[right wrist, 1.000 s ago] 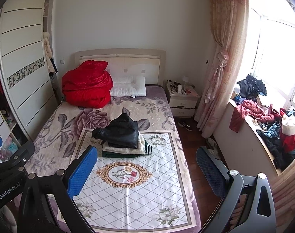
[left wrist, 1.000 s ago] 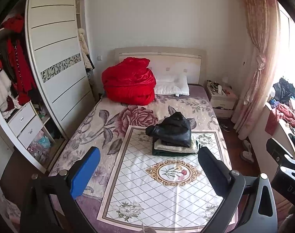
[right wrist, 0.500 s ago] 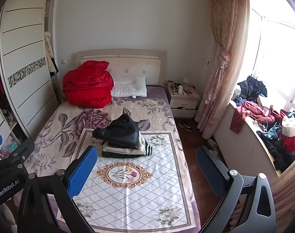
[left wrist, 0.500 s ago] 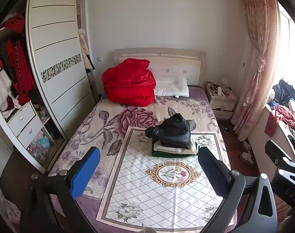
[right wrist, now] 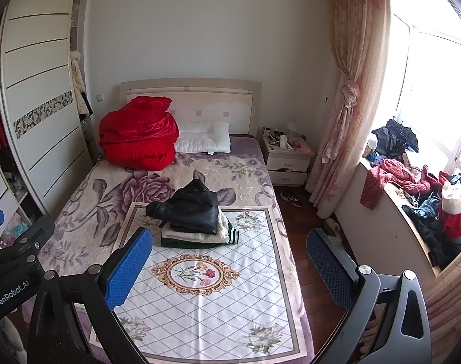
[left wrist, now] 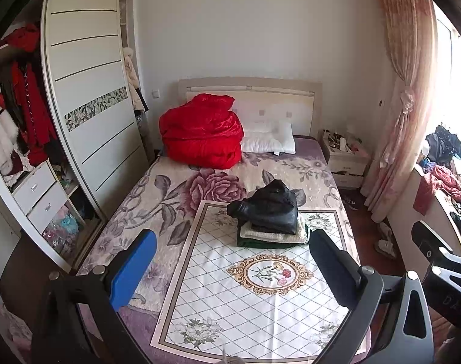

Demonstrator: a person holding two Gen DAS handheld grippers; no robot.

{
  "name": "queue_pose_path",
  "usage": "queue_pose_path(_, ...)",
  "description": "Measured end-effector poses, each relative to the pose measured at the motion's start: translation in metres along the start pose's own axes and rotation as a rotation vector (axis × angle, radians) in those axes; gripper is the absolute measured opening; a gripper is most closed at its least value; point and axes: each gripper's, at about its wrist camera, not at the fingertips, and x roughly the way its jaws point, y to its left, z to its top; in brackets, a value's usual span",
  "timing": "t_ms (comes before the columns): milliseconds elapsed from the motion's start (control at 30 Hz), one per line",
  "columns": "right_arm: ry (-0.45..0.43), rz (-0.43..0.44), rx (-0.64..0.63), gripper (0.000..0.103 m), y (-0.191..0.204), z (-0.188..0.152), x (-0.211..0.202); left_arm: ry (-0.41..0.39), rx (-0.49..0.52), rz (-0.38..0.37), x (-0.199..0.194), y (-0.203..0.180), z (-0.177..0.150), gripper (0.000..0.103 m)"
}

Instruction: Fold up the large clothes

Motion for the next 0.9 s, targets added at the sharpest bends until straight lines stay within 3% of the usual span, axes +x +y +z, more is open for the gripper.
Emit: queue_pose_path(900,-0.004,-0.001,-0.002,0.103,0.0005,0.0012,-0.0017,-0.004,-0.002,0.0,-0.003,0.0024,-0.0015,0.103)
